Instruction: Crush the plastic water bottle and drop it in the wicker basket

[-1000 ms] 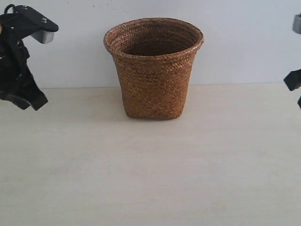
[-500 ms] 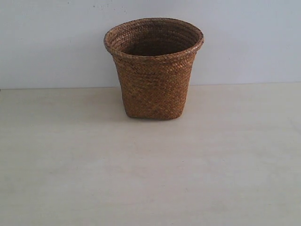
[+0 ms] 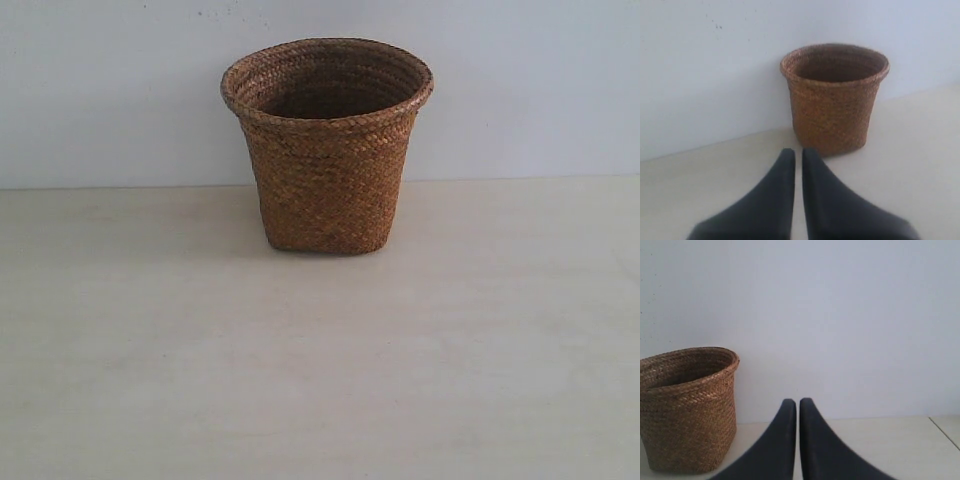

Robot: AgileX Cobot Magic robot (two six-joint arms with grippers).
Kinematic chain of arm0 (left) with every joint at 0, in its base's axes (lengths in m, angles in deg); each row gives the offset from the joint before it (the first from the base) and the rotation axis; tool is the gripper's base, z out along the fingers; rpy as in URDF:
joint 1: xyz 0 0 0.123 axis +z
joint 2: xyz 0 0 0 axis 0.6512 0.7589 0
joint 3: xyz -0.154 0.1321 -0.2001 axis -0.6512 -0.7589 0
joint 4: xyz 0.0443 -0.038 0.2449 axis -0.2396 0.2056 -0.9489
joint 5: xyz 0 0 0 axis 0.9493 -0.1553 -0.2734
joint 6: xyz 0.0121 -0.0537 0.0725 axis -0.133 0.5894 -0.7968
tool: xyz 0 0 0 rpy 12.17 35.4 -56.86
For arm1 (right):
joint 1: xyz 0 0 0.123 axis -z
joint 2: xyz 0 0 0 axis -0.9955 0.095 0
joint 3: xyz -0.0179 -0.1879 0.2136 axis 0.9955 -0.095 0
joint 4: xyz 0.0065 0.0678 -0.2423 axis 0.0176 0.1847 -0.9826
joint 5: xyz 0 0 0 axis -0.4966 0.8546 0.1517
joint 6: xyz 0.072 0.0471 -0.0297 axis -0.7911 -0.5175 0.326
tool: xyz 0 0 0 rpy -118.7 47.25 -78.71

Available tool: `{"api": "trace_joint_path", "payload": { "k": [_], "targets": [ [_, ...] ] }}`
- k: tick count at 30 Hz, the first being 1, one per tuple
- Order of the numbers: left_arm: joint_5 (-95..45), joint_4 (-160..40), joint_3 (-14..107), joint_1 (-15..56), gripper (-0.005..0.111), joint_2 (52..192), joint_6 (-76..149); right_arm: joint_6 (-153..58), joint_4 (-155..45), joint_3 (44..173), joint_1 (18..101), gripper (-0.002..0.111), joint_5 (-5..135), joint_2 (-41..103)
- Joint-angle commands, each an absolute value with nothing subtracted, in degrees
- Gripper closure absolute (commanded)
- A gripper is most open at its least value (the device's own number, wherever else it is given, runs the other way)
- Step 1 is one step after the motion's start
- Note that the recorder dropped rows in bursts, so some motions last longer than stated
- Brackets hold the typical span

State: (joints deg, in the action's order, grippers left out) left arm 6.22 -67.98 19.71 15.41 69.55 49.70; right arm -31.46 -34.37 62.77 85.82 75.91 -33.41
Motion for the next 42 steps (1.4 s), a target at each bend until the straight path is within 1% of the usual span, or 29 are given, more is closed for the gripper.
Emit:
{"api": "trace_joint_path", "payload": {
  "k": [1, 9, 22, 24, 26, 29, 31, 33, 36, 39, 42],
  "targets": [
    [5.8, -65.8, 18.1, 15.5, 0.103, 63.0, 50.3, -30.3, -34.3, 59.4, 86.2, 0.108, 75.5, -36.2],
    [5.4, -65.8, 15.3, 15.5, 0.103, 55.5, 50.3, -29.8, -34.7, 55.4, 86.2, 0.108, 76.8, -36.4],
    [5.2, -65.6, 15.2, 15.5, 0.103, 54.4, 50.3, -30.1, -34.7, 55.4, 86.2, 0.108, 76.7, -36.4],
    [0.5, -64.9, 12.0, 15.5, 0.103, 54.4, 49.8, -30.1, -34.7, 55.4, 86.2, 0.108, 76.7, -36.4],
    [-4.2, -65.1, 6.3, 17.5, 0.103, 54.4, 48.3, -30.1, -34.7, 55.4, 86.2, 0.108, 76.7, -36.4],
    [-8.6, -62.1, -0.4, 24.8, 0.103, 54.4, 48.3, -30.3, -34.7, 55.4, 86.2, 0.108, 76.7, -36.4],
    [-9.7, -61.0, -3.1, 29.8, 0.103, 54.4, 48.3, -30.3, -34.7, 55.4, 86.2, 0.108, 76.7, -36.4],
    [-9.9, -60.8, -4.3, 32.4, 0.103, 54.4, 48.3, -30.3, -34.7, 55.4, 86.2, 0.108, 76.7, -36.4],
    [-9.9, -56.4, -6.6, 34.8, 0.103, 52.4, 44.6, -30.3, -34.7, 55.4, 86.2, 0.108, 76.5, -36.4],
    [-10.0, -52.7, -8.3, 34.9, 0.103, 52.4, 39.8, -30.4, -34.7, 55.4, 86.2, 0.108, 76.5, -36.4],
    [-9.9, -53.0, -9.7, 34.9, 0.103, 52.4, 41.3, -30.3, -34.7, 55.4, 86.2, 0.108, 76.4, -36.6]
  ]
}}
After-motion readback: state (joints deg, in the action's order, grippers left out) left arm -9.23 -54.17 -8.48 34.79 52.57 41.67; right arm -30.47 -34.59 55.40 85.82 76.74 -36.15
